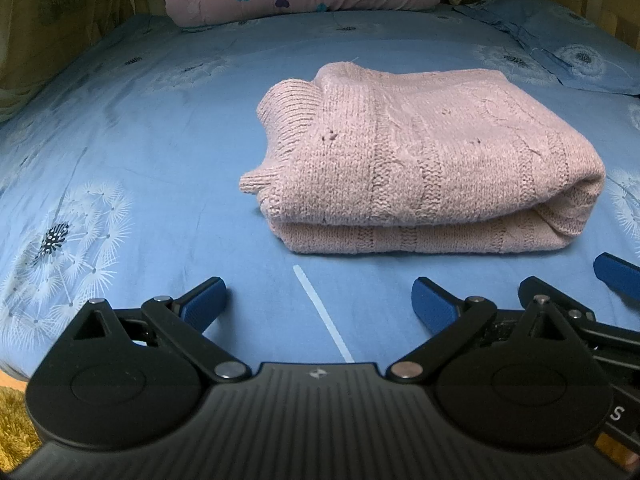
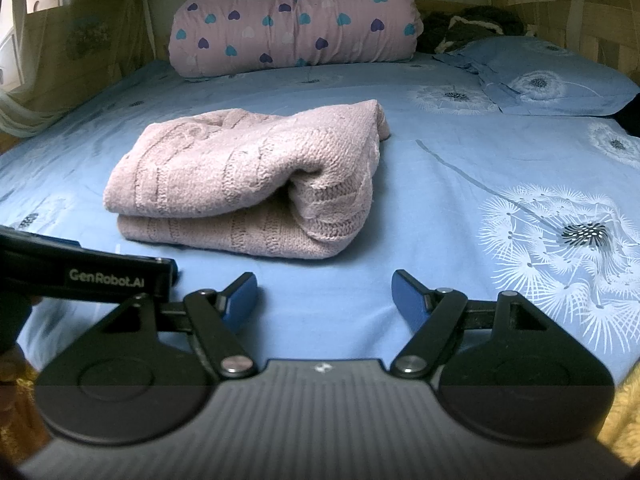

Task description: Fold small clothes

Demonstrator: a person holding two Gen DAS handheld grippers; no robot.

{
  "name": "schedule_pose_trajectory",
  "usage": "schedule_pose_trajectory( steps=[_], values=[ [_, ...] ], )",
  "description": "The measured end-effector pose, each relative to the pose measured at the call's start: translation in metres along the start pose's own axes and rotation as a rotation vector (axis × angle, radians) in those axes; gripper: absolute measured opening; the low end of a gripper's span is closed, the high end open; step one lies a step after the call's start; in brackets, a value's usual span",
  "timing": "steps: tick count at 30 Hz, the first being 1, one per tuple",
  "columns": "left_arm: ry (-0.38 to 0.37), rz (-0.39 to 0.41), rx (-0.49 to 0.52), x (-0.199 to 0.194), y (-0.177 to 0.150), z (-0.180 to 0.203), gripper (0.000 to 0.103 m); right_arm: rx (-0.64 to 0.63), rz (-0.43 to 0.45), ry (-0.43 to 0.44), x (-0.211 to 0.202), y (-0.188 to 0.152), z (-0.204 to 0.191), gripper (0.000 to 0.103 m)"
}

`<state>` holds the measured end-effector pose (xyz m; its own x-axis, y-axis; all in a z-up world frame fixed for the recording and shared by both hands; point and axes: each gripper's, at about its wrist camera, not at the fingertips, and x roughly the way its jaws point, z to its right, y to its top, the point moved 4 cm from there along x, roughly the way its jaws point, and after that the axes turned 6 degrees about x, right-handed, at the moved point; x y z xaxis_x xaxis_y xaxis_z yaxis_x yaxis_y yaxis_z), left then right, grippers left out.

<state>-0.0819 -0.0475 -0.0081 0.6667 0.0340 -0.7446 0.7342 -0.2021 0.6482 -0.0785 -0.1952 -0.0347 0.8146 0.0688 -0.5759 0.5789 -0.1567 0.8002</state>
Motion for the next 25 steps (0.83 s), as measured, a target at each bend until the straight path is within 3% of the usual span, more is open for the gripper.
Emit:
schedule_pose_trajectory(
  steps=[25],
  values=[
    [-0.004,-0.004,-0.004,-0.0001,-0.0009,-0.0010,0.101,0.001,0.001,0.001,0.0001,-0.0001,0.0003,0.075]
  ],
)
